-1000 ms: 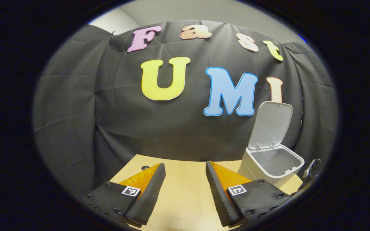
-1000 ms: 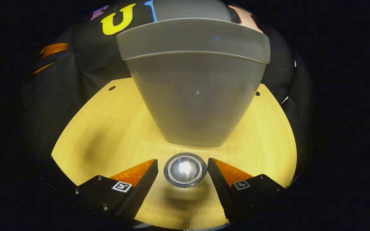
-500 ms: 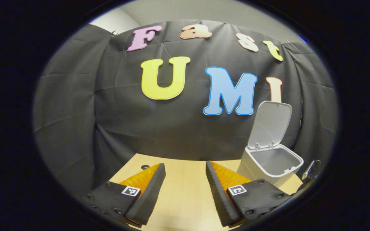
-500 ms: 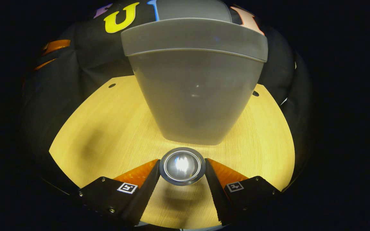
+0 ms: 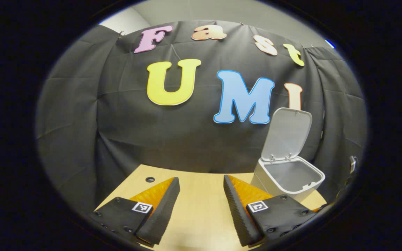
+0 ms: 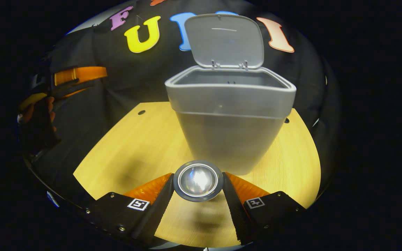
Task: Press the lid of the desktop garbage bin to open it, pick up the crumpled paper on the desktop and throw it into the bin, then pick up the pop can on the desktop and drop it into the bin, and finally close the garbage bin lid.
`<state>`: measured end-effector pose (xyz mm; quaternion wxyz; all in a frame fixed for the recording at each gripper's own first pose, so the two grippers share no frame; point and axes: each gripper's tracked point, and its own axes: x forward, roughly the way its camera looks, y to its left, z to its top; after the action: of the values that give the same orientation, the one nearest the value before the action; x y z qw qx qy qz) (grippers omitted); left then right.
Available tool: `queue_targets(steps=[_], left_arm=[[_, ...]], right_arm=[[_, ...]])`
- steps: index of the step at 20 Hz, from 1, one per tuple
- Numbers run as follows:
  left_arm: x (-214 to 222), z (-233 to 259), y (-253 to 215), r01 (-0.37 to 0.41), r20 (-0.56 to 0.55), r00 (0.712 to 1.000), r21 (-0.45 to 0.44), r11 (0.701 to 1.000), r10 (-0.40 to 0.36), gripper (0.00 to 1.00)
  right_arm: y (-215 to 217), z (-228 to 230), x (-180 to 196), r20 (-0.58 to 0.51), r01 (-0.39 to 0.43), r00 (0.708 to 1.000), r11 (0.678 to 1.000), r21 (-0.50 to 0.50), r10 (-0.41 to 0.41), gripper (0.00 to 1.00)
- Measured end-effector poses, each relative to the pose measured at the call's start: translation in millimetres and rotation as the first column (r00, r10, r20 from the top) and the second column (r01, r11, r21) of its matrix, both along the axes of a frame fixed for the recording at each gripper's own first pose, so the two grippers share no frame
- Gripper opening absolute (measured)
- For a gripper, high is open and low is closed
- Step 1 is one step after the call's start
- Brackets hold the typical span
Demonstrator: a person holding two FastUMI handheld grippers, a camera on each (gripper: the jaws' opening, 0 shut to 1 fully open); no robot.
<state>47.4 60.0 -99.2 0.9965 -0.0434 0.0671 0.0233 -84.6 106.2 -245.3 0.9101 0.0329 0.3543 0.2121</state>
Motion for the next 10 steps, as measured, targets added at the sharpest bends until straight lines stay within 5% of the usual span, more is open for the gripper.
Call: queue_targets(steps=[10], left_arm=[[-0.6, -1.3, -8.5, 0.005, -0.004, 1.0, 0.0, 1.0, -0.005, 0.84]], right_arm=[[30.5, 137.1, 39.3, 0.161, -0.049, 0.987, 0.942, 0.332, -0.005, 0.84]])
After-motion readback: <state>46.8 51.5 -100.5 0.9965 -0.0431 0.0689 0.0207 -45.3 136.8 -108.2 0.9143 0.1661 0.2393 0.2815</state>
